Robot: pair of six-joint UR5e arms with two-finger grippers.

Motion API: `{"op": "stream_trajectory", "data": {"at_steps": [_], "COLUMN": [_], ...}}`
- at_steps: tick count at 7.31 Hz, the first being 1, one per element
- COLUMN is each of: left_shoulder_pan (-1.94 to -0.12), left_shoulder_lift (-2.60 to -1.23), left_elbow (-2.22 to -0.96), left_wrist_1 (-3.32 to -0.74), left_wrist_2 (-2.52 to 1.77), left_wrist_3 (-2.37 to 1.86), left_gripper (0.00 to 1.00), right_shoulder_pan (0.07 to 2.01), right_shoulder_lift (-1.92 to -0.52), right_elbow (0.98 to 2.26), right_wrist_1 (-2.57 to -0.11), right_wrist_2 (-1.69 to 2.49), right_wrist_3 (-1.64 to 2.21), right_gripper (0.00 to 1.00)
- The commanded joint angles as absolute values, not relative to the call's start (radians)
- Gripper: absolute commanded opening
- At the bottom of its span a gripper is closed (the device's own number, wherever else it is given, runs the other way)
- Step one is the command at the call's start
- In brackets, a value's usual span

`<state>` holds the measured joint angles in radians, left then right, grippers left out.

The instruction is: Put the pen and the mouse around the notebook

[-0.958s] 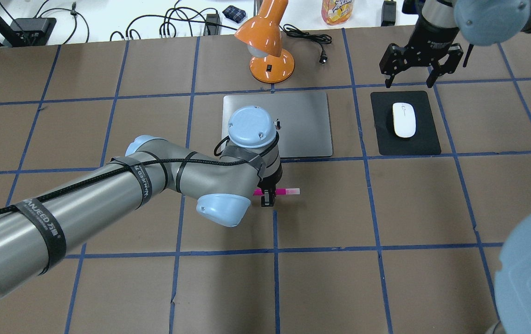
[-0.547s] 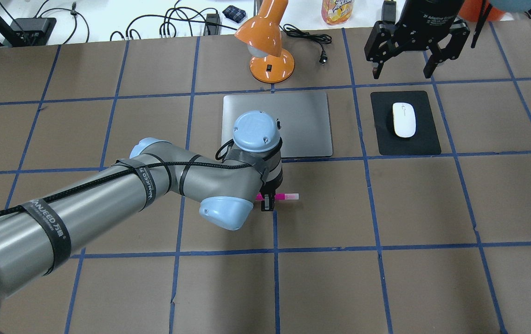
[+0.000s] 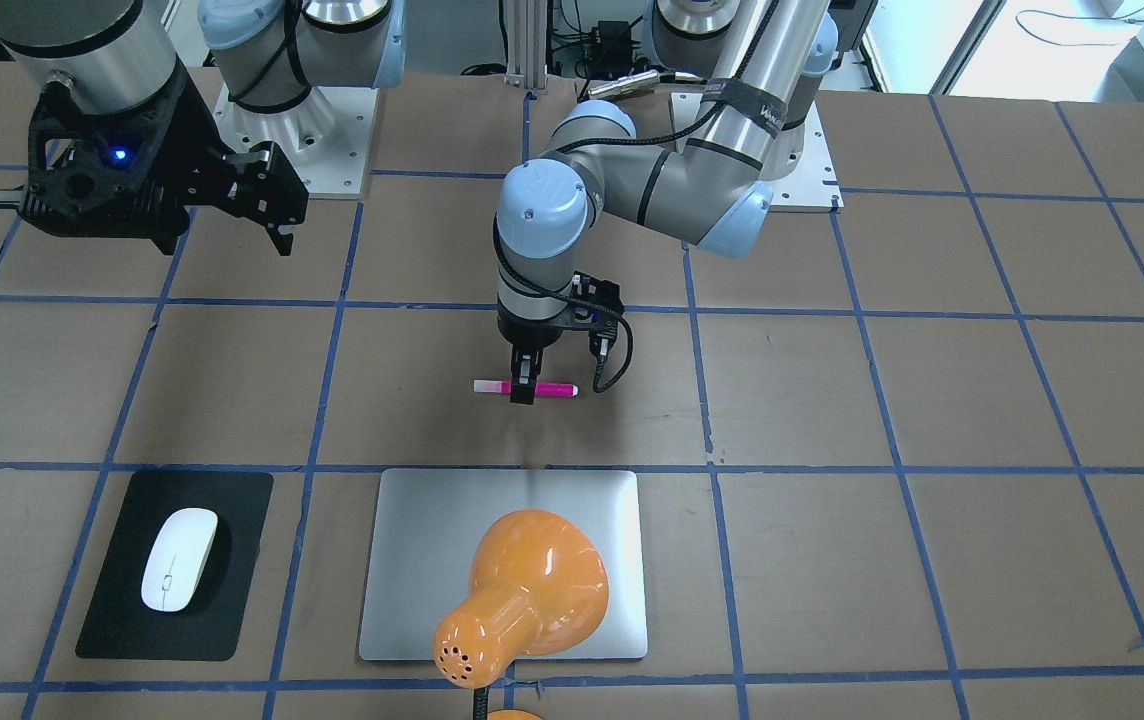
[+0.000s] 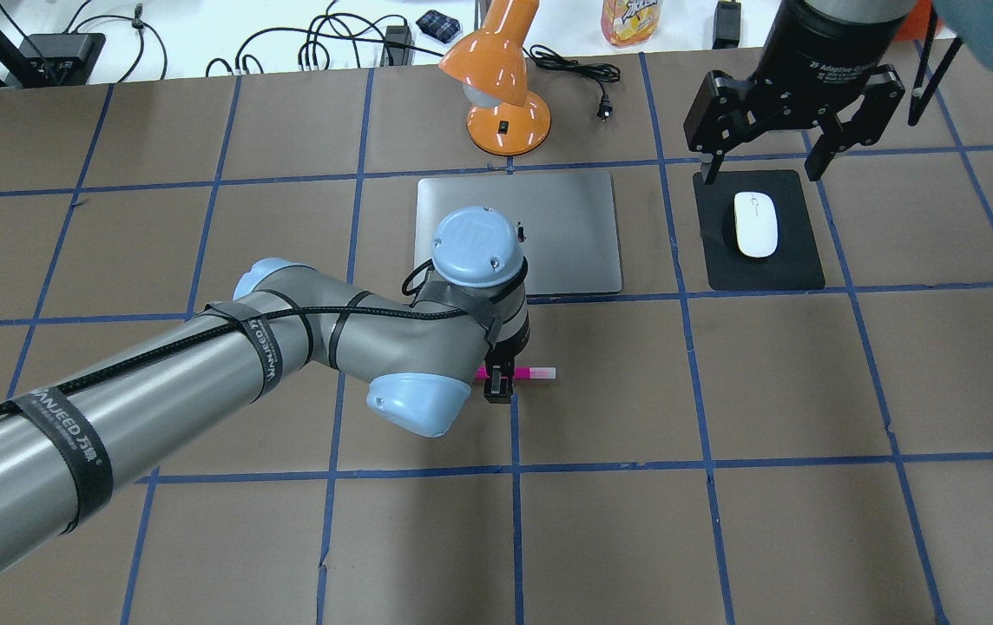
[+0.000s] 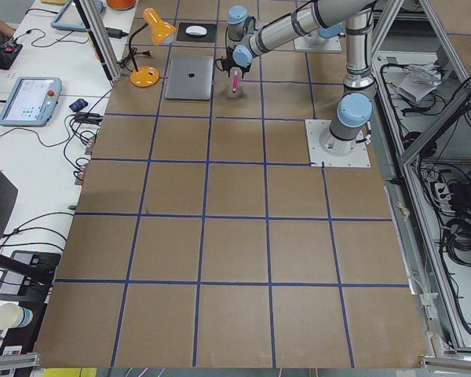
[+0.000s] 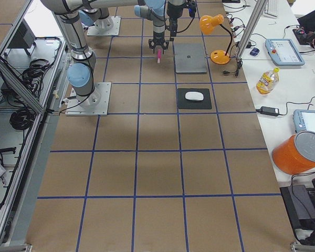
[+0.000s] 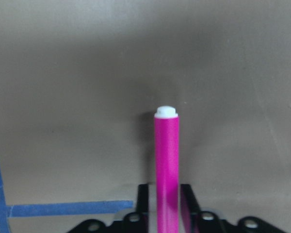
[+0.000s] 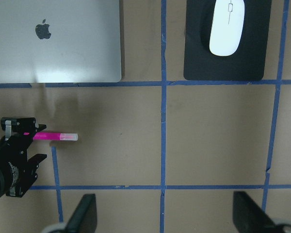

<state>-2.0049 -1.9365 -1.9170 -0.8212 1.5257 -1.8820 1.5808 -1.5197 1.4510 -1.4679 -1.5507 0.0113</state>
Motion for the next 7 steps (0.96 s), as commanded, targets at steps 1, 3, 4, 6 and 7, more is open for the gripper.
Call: {"op": "stream_trajectory", "data": {"at_steps": [1,3,4,6,7], "left_shoulder_pan": [-1.898,-1.743,-1.648,-1.504,-1.482], "left_shoulder_lift": [-1.841,-1.708,-1.637,-1.557,-1.536], "left_elbow": [-1.910,-1.896,-1.853,-1.740,-1.694], "left_wrist_1": [-0.850,-1.045,-1.186,-1.499,-1.572], "left_wrist_2": [1.499,1.492,1.491,1.514,1.581], "left_wrist_3": [-1.611,-1.194,-0.998,-0.470,-0.311], "left_gripper": [1.00,1.00,1.00,1.00,1.00], "right_shoulder_pan": [1.580,1.580,1.580,1.582,1.582], "right_shoulder_lift": [-1.528,-1.526,-1.526,-1.526,-1.526], "right_elbow": [1.463,1.463,1.465,1.468,1.465], "right_wrist_1": [-1.540,-1.594,-1.595,-1.592,-1.589], "right_wrist_2": [-1.565,-1.566,-1.566,-1.566,-1.565], "right_wrist_3": [0.012,0.012,0.014,0.012,0.011], "right_gripper": [1.00,1.00,1.00,1.00,1.00]}}
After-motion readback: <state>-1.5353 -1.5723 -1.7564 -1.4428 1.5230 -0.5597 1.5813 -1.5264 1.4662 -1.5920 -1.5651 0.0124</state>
